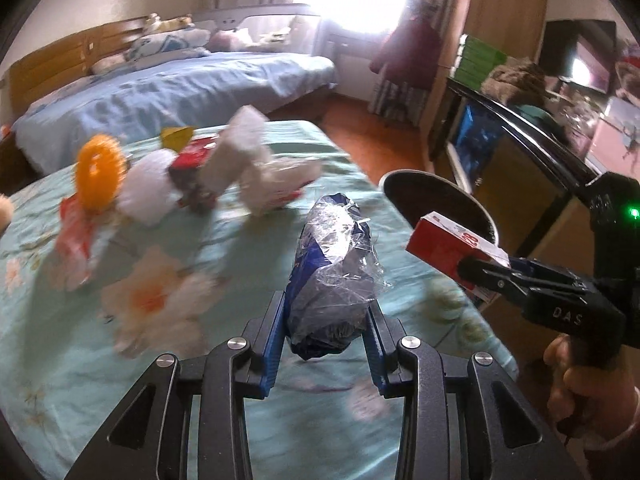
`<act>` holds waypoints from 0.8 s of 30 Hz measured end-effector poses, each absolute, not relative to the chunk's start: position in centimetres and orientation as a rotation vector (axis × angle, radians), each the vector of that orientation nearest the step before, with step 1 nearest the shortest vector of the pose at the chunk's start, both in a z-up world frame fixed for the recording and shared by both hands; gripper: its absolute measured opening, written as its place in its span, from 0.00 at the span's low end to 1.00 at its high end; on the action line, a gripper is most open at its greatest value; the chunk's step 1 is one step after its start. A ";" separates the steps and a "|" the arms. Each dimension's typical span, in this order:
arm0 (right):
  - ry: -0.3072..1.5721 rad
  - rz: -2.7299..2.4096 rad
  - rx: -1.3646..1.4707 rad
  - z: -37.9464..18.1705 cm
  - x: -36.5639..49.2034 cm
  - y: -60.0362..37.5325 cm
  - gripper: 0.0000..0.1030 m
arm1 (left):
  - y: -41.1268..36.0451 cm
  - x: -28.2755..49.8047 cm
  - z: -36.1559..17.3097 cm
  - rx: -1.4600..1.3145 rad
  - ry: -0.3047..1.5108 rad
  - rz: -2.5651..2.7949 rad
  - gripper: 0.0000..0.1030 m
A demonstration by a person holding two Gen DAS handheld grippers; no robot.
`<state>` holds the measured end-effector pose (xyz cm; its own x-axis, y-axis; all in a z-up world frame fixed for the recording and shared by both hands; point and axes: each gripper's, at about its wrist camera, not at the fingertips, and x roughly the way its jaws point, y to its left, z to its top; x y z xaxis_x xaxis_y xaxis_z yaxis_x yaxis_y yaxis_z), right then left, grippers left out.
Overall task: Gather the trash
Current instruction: 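Carry the milk carton and blue plastic bag over the bin with both tools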
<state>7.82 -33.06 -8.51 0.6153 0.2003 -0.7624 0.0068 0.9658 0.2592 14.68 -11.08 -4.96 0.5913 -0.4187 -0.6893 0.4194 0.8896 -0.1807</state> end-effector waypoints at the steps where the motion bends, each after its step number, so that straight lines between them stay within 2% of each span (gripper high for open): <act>1: 0.903 0.103 0.253 -8.5 7.7 -33.3 0.49 | -11.5 14.9 -5.0 0.008 0.801 -0.495 0.33; 24: 0.879 -0.069 0.332 -9.0 7.6 -41.1 0.47 | -19.0 18.2 -5.7 0.100 0.824 -0.601 0.34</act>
